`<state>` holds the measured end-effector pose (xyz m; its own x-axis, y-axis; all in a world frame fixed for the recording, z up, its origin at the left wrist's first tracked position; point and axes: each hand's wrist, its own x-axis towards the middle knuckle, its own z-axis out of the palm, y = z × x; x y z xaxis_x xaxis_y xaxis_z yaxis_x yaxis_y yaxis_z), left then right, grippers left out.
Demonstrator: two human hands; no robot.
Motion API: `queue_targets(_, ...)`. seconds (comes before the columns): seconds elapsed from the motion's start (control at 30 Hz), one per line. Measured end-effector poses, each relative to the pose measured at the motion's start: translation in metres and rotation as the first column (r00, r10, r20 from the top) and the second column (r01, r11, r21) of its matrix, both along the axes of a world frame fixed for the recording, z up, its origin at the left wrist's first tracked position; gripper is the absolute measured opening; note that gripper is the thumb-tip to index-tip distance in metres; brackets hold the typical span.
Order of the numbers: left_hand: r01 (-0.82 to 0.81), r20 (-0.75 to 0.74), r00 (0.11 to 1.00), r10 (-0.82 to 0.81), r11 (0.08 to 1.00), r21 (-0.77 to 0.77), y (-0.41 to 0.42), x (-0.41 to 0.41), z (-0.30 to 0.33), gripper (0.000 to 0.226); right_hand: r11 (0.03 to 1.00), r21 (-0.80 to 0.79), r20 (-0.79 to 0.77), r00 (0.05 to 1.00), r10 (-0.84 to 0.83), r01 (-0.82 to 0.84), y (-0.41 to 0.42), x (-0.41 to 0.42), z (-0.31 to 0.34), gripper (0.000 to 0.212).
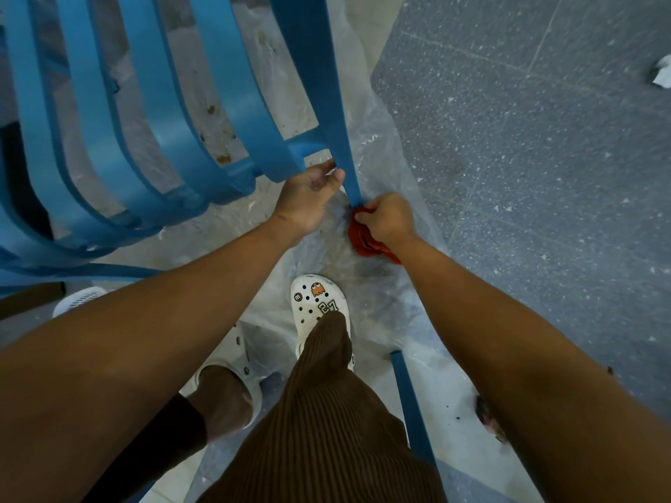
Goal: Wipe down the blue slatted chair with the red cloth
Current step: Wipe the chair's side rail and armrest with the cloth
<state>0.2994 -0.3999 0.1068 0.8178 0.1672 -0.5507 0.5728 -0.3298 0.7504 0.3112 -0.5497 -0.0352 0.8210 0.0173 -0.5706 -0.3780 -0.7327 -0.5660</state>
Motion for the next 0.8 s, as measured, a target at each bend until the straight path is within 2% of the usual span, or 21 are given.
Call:
queue_targets(0.27, 0.009, -0.033, 0.999, -0.01, 1.0, -0.021, 0.001, -0.001, 0.005, 0.045, 0.996, -0.052, -0.039, 0.997, -0.071, 0.069, 0.005, 0.005, 0.007, 0.028)
queue_targets(0.47, 0.066, -0.04, 0.997, -0.065, 0.998, 0.011, -0.002, -0.01, 0.014, 0.049, 0.986, 0.124, 0.022, 0.993, -0.119, 0.116, 0.005, 0.005, 0.043, 0.022)
queue_targets(0.6, 0.037, -0.047, 0.998, -0.037, 0.999, -0.005, -0.005, -0.029, 0.032, 0.057, 0.958, 0.244, 0.086, 0.98, -0.179, 0.154, 0.008, 0.003, 0.079, 0.013)
queue_targets(0.8, 0.017, 0.011, 1.0, -0.017, 0.999, -0.04, -0.002, -0.057, 0.071, 0.056, 0.922, 0.372, 0.2, 0.96, -0.195, 0.11, 0.008, 0.001, 0.142, 0.006)
